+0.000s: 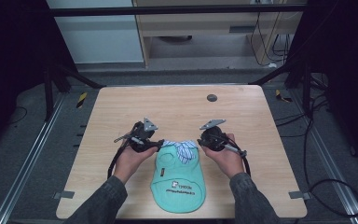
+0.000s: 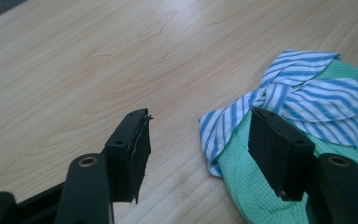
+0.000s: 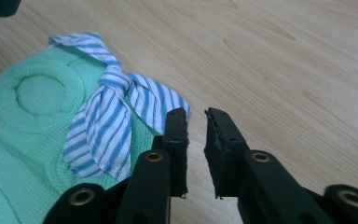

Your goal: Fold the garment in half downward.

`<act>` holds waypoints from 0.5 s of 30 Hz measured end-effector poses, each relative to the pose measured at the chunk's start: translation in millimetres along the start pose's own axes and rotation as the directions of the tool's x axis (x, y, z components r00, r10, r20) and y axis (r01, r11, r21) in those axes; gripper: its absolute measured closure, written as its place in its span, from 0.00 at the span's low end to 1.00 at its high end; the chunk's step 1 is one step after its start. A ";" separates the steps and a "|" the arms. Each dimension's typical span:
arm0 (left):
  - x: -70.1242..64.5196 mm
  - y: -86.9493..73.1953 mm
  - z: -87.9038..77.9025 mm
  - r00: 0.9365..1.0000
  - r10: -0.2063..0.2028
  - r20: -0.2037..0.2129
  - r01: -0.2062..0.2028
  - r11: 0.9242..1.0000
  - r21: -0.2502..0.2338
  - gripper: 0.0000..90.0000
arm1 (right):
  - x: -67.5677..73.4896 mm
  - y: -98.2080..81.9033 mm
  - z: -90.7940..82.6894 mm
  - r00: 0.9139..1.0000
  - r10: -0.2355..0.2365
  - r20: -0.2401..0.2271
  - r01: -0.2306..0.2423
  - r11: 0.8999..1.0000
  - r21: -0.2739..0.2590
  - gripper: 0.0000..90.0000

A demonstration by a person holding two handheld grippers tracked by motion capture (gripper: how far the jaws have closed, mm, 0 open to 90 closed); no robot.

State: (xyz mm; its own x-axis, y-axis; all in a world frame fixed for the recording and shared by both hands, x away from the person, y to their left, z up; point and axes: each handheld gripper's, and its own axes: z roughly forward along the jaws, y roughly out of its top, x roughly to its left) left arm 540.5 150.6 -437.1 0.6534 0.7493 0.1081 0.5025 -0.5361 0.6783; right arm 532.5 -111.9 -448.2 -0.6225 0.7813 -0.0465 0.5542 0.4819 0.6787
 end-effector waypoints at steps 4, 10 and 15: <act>8.6 4.4 7.4 0.999 -0.019 0.025 0.019 1.000 0.019 0.53 | 1.2 3.4 9.4 0.999 -0.018 -0.031 0.019 1.000 0.016 0.95; 16.4 5.7 14.7 0.997 -0.041 0.068 0.039 0.999 0.038 0.66 | -1.7 15.1 22.2 0.997 0.009 -0.080 -0.008 1.000 0.009 0.97; 16.5 6.5 28.7 0.995 -0.041 0.094 0.034 0.997 0.069 0.67 | -4.6 20.2 35.5 0.996 0.014 -0.092 -0.012 1.000 0.025 0.94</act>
State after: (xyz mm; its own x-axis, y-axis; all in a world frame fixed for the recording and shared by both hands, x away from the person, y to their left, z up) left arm 570.8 148.4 -451.8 0.6830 0.7303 0.0114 0.5624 -0.5358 0.6298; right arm 566.2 -91.7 -460.2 -0.6631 0.7479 0.0309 0.5751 0.4826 0.6606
